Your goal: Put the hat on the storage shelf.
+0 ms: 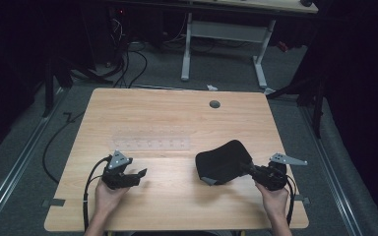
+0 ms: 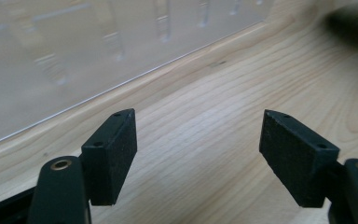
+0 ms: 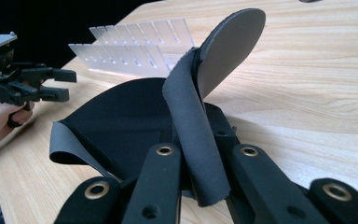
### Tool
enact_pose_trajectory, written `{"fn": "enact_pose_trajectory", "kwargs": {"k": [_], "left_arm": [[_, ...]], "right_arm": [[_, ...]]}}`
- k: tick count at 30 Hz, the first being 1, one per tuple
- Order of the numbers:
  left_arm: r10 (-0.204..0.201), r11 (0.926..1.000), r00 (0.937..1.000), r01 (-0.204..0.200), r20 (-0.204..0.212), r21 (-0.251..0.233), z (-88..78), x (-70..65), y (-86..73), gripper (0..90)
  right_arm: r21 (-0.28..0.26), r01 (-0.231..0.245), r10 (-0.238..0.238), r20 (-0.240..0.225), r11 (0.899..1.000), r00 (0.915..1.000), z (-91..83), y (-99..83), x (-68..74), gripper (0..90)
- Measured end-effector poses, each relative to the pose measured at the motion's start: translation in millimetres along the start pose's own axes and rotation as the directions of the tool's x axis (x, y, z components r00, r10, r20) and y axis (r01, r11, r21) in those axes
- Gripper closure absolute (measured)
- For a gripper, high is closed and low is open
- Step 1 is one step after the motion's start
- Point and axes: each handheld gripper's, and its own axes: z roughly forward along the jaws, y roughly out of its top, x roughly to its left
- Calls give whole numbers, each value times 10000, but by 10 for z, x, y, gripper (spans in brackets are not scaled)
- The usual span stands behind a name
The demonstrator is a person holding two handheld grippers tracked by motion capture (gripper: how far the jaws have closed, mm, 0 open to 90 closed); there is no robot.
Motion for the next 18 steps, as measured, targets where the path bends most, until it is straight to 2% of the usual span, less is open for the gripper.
{"fn": "enact_pose_trajectory", "kwargs": {"k": [2,9,12,18], "left_arm": [[231,9996,9993,-236,294,173,-8,-74,6,276],[331,9994,9922,-339,1198,43,-22,-319,36,273],[514,9985,9872,-537,1508,112,-22,-432,28,272],[838,9949,9725,-938,2174,365,2,-677,-7,284]], "right_arm": [[-190,-61,59,-80,9998,10000,-14,3,25,855],[-169,-61,55,-316,9998,9995,-13,39,116,855],[-138,-147,140,-480,9998,9987,2,43,147,855],[65,-145,149,-658,9999,9977,74,46,222,854]]}}
